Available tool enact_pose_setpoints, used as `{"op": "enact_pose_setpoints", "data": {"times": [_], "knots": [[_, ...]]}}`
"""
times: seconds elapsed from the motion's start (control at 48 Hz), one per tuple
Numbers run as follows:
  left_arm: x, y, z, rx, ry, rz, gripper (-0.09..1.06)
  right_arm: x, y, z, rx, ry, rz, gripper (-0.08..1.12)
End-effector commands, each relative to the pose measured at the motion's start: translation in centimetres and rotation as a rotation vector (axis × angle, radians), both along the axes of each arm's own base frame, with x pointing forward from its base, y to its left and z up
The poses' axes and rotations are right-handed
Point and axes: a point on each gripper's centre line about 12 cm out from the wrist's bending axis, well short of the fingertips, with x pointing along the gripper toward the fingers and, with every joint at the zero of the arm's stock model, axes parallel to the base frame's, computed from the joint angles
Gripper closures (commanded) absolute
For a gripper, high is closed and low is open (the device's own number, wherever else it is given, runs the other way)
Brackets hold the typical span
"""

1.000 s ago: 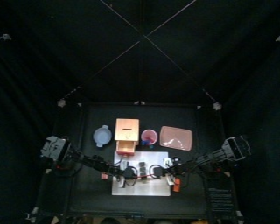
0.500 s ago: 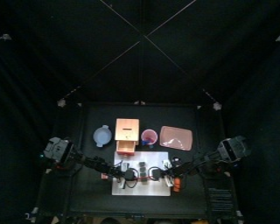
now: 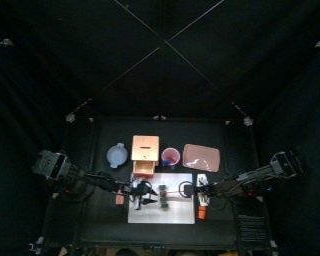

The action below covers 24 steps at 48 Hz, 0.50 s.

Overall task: Place sushi on board then cut the sushi with the knife then place the pieces on the plate
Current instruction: Cut the sushi into 4 pieces

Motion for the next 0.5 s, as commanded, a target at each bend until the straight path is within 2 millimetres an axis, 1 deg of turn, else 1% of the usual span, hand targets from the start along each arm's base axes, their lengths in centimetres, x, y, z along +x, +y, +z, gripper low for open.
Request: {"op": "enact_pose_setpoints", "data": {"times": [0.021, 0.125, 0.208, 0.292, 0.354, 0.396, 0.438, 0.5], "knots": [[0.2, 0.5, 2.0, -0.007, -0.109, 0.015, 0.05, -0.8, 0.3, 1.6, 0.095, -0.034, -0.095, 0.69], [0.0, 0.9, 1.9, 0.026, -0.145, 0.018, 0.05, -2.2, 1.1, 1.7, 0.267, 0.035, -0.282, 0.69], [-0.3, 1.2, 1.8, 0.062, -0.166, 0.021, 0.06, -2.8, 2.3, 1.2, 0.447, 0.107, -0.496, 0.69], [-0.7, 1.4, 1.5, 0.093, -0.182, 0.026, 0.06, -3.1, 3.0, 0.5, 0.558, 0.167, -0.695, 0.69], [-1.0, 1.6, 1.2, 0.110, -0.185, 0.031, 0.06, -3.4, 3.5, 0.0, 0.601, 0.192, -0.810, 0.68], [-1.1, 1.7, 1.1, 0.120, -0.190, 0.035, 0.06, -3.2, 3.7, -0.3, 0.654, 0.191, -0.926, 0.68], [-1.2, 1.7, 1.0, 0.128, -0.190, 0.034, 0.06, -2.9, 3.9, -0.4, 0.695, 0.179, -0.999, 0.67], [-1.3, 1.6, 0.8, 0.134, -0.184, 0.028, 0.06, -2.2, 4.2, -0.3, 0.755, 0.138, -1.062, 0.67]]}}
